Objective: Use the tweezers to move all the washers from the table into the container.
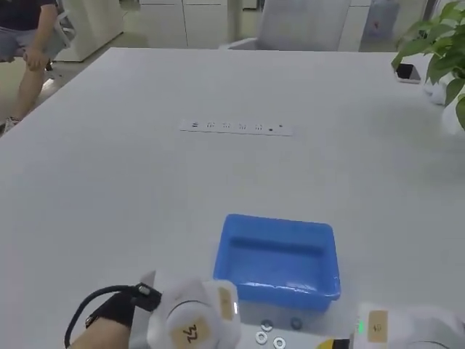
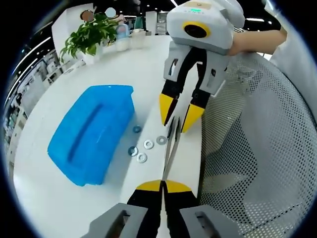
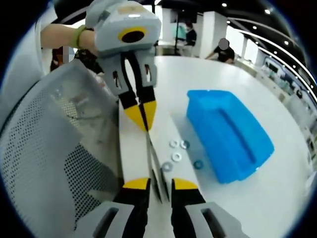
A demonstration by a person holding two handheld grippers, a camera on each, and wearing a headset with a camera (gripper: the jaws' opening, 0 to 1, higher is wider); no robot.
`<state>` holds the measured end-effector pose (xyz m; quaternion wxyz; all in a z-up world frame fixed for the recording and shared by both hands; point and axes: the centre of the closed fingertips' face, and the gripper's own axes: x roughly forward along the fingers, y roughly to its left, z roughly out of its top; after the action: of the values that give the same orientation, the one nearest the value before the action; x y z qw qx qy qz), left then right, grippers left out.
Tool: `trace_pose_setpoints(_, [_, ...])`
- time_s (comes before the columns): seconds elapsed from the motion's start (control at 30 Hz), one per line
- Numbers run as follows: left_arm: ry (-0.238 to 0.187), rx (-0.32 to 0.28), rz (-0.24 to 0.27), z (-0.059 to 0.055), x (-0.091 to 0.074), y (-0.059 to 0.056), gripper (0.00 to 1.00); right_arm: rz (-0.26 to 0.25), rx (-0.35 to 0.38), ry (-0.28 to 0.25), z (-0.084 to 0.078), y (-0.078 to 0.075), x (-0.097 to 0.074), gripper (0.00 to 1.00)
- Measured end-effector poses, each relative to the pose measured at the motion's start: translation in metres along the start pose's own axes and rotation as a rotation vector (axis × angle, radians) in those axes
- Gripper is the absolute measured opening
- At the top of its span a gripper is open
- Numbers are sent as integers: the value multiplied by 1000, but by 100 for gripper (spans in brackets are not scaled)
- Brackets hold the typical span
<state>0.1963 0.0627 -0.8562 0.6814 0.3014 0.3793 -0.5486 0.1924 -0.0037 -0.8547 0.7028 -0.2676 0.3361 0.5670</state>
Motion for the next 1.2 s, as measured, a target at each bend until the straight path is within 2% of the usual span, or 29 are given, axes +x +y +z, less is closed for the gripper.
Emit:
trace_pose_setpoints(0.23, [11, 45, -12, 0, 1, -2, 0, 7, -3, 5, -1, 1, 2, 13])
trace_pose_setpoints(0.3, [6, 39, -14, 0, 0, -2, 0, 7, -7, 8, -2, 1, 3, 12])
trace_pose_setpoints(0.37, [-14, 29, -3, 1, -3, 0, 1, 7, -9, 12, -3, 1, 3, 12])
trace_pose_setpoints(0.4, [-32, 5, -2, 3, -4, 1, 4, 8, -9, 12, -3, 1, 3, 12])
trace_pose_setpoints(0.47, [-43, -8, -18, 4, -5, -1, 5, 9, -9, 13, -3, 1, 3, 11])
trace_pose_setpoints(0.53, [-38, 3, -15, 3, -3, 0, 6, 11, -12, 16, -4, 1, 4, 11])
trace_pose_setpoints(0.6, [-4, 26, -20, -1, 2, -1, 7, 12, -13, 16, -4, 1, 5, 11])
trace_pose_setpoints(0.67, [-3, 34, -25, 0, 5, -3, 7, 14, -9, 13, -3, 2, 5, 11])
trace_pose_setpoints(0.83, [21, 97, -26, -1, 9, -6, 0, 11, -6, 13, -4, 1, 4, 11])
trace_pose_setpoints(0.9, [24, 122, -27, -1, 10, -7, 0, 11, -7, 13, -4, 1, 4, 11])
trace_pose_setpoints(1.07, [12, 135, -41, 3, 5, -10, 0, 11, -9, 15, -4, 1, 5, 11])
trace_pose_setpoints(1.2, [-11, 148, -41, 11, -6, -14, 0, 10, -12, 13, -4, 1, 4, 11])
